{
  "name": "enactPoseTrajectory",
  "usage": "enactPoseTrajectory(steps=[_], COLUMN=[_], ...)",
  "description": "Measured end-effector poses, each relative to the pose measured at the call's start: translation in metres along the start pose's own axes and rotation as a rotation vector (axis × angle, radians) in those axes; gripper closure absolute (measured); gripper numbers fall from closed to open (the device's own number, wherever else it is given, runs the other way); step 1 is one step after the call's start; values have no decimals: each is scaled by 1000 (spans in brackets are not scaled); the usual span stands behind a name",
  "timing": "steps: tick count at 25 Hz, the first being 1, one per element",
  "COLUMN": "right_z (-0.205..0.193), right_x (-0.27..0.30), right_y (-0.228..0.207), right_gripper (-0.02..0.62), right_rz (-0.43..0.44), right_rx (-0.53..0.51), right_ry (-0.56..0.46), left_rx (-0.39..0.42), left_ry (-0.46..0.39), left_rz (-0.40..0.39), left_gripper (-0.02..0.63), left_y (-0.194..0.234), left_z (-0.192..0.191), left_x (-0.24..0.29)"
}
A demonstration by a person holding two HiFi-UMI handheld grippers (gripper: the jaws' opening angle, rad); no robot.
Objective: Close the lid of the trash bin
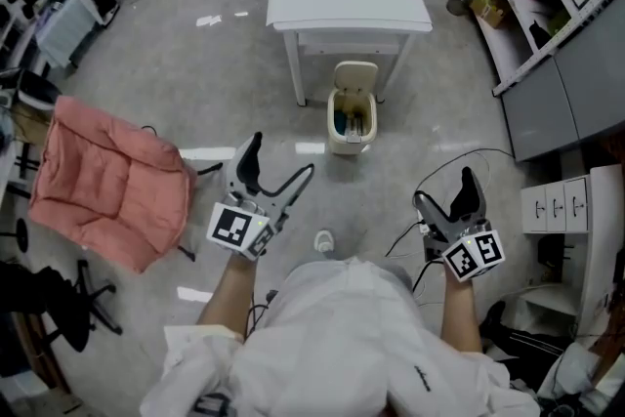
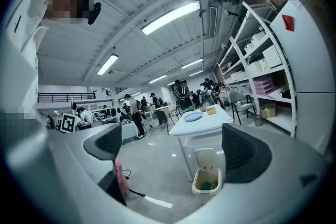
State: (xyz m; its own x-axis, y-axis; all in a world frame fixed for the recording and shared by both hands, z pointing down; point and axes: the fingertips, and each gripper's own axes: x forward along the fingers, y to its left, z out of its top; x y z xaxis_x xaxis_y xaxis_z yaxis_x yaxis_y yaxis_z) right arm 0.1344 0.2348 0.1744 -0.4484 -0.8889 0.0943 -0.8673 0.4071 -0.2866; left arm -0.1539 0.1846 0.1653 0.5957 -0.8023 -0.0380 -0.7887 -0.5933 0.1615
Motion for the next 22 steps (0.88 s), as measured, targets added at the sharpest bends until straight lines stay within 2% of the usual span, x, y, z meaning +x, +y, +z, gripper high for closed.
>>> enactPoseTrajectory(steps=[10, 22], right_z=[3, 17], right_x=[34, 95], right_y=[4, -51], right_gripper=[9, 9], right_rz=[22, 60], right_rx=[-13, 10], right_ry=[10, 21], left_rx=[-48, -20], left_ry=[-20, -15], left_rz=[6, 14], left_gripper=[153, 153], left_y=[25, 39], left_z=[-4, -1], left_x=[9, 86])
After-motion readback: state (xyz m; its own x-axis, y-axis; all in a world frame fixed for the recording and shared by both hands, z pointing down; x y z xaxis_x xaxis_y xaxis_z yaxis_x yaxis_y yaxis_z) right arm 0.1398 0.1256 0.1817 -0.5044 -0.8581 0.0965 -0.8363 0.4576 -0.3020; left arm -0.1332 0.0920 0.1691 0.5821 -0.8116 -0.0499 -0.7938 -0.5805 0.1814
